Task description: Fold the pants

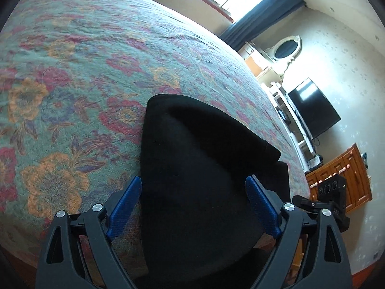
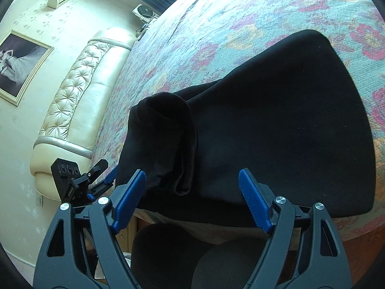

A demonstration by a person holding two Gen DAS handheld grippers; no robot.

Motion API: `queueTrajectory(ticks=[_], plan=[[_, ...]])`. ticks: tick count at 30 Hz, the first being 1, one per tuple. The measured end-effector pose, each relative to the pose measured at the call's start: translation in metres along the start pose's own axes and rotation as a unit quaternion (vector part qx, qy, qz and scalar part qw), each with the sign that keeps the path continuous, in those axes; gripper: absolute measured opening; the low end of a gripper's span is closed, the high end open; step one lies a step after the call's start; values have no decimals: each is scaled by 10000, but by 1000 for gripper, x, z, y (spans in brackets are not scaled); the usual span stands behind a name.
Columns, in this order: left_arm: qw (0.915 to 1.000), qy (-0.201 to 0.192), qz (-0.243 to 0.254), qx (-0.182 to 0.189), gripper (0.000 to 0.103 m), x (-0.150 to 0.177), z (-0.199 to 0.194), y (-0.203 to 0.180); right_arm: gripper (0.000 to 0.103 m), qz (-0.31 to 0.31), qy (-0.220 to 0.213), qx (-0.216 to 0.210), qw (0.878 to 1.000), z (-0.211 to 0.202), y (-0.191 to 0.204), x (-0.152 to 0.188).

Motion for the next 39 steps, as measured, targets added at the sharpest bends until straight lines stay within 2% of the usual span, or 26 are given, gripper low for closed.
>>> queueTrajectory(ticks=[3, 5, 8, 13, 16, 18, 19, 20, 23, 26, 32, 39], plan=[[9973, -146, -695, 201, 87, -9, -2, 21, 80, 202, 71, -87, 9997, 16, 0, -8], [9955, -110, -909, 246, 87, -9, -1, 29, 80, 225, 123, -147, 9996, 24, 4, -11], [9962, -49, -857, 121, 87, -6, 3, 34, 80, 188, 250, -159, 9994, 37, 11, -13], [9977, 63, -665, 114, 87, 1, 11, 26, 80, 77, 474, -405, 9980, 54, 33, -7], [9981, 167, -574, 117, 87, 6, 16, 21, 79, -193, 604, -254, 9977, 63, 40, 0], [9984, 210, -520, 89, 87, 7, 20, 17, 61, -411, 607, -29, 9973, 65, 41, 2], [9984, 227, -504, 87, 87, 9, 19, 13, 46, -495, 639, 80, 9967, 66, 39, 3], [9984, 230, -501, 92, 87, 9, 19, 12, 37, -564, 660, 162, 9961, 67, 37, 4], [9985, 233, -493, 104, 87, 8, 19, 12, 22, -720, 675, 242, 9948, 66, 36, 6], [9985, 238, -488, 110, 87, 10, 20, 12, 16, -883, 648, 303, 9935, 62, 40, 6], [9985, 220, -487, 130, 87, 10, 19, 13, 15, -1469, 381, 606, 9866, 43, 60, -1], [9985, 206, -437, 263, 87, 11, 18, 9, 14, -1583, 156, 509, 9860, 10, 74, -12]])
Point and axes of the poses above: each gripper's, at about its wrist camera, not at the fingertips, and z roughly the way its jaws point, y to its left, x to its underside, the point moved 10 cm from there along z, roughly the way its jaws point, and after that the axes turned 2 degrees about -x, right-handed, at the moved point
